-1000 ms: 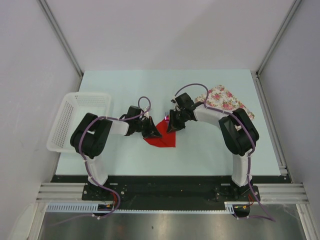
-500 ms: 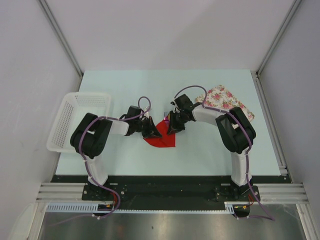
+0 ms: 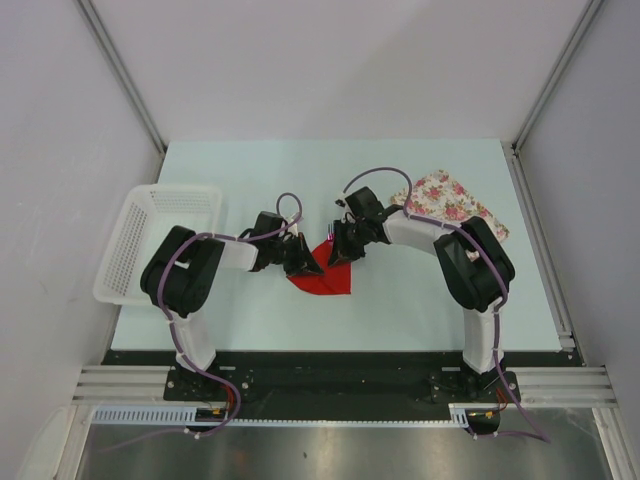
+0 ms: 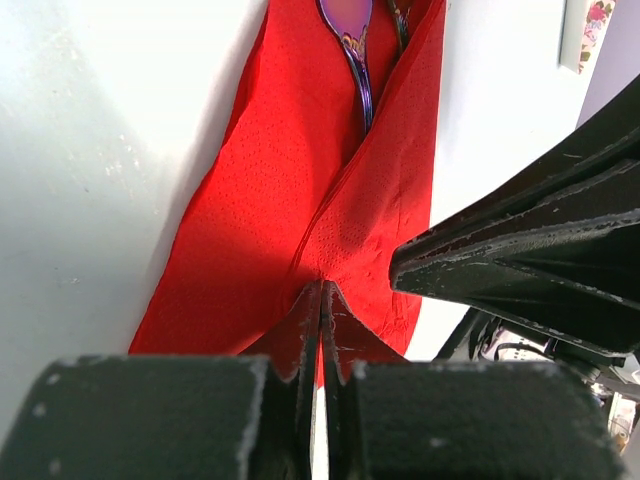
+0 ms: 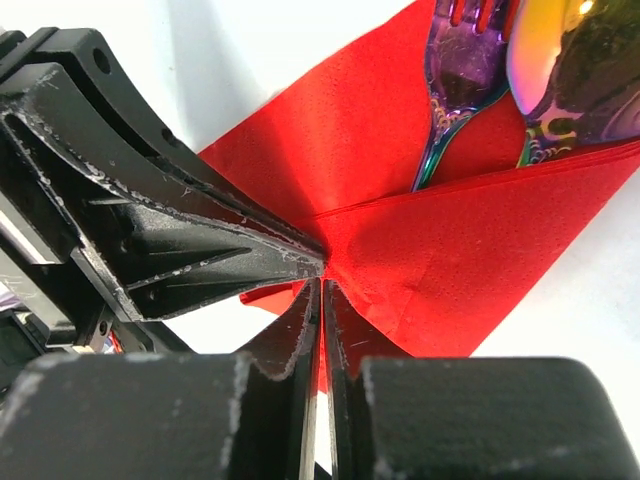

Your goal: Place the utensils on the paper napkin and roll it up

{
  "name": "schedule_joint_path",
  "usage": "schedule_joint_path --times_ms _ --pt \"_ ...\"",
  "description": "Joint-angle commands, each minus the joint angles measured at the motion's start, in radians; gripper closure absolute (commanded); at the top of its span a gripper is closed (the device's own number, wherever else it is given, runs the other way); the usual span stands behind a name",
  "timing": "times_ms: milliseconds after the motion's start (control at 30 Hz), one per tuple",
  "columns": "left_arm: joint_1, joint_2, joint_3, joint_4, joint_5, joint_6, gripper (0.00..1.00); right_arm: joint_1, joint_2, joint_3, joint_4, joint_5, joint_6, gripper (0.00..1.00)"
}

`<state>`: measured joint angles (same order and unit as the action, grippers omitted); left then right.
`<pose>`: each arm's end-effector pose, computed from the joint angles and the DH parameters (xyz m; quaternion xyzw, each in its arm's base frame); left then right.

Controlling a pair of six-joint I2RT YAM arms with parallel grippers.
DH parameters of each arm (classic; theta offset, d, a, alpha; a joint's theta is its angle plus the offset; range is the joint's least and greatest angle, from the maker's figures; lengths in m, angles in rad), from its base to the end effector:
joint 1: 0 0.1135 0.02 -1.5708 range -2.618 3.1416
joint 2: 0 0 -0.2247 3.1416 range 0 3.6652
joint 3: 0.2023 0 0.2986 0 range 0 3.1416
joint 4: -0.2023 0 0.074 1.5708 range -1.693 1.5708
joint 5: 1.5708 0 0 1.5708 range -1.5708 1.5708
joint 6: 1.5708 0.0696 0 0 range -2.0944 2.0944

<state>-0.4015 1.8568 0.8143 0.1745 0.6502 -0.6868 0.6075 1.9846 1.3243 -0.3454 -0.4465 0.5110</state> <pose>0.3207 -0.1819 0.0079 -0.0177 0.8963 -0.4254 0.1238 0.3535 0.2824 0.0717 -0.1068 0.9324 0.3245 0.1177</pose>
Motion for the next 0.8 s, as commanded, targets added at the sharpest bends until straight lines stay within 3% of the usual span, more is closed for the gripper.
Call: schedule_joint_path --times_ms 0,300,400,533,767 --pt "-0.003 -0.005 0.003 -0.038 -0.067 0.058 0.97 0.003 0.020 0.018 0.013 0.034 -0.023 0.93" --pt "-0.002 -0.013 -0.009 -0.023 -0.055 0.052 0.95 0.006 0.111 0.021 -0.035 0.118 -0.058 0.97" --pt "0.006 -0.056 -0.050 0.054 -0.009 0.033 0.89 0.006 0.117 0.013 -0.053 0.138 -0.071 0.99" --pt "0.001 -0.123 -0.087 0.242 0.107 -0.031 0.73 -0.003 0.102 -0.011 -0.023 0.091 -0.072 0.99" --pt "-0.042 -0.122 -0.122 0.332 0.157 -0.106 0.73 -0.015 0.100 -0.017 0.003 0.037 -0.060 0.99"
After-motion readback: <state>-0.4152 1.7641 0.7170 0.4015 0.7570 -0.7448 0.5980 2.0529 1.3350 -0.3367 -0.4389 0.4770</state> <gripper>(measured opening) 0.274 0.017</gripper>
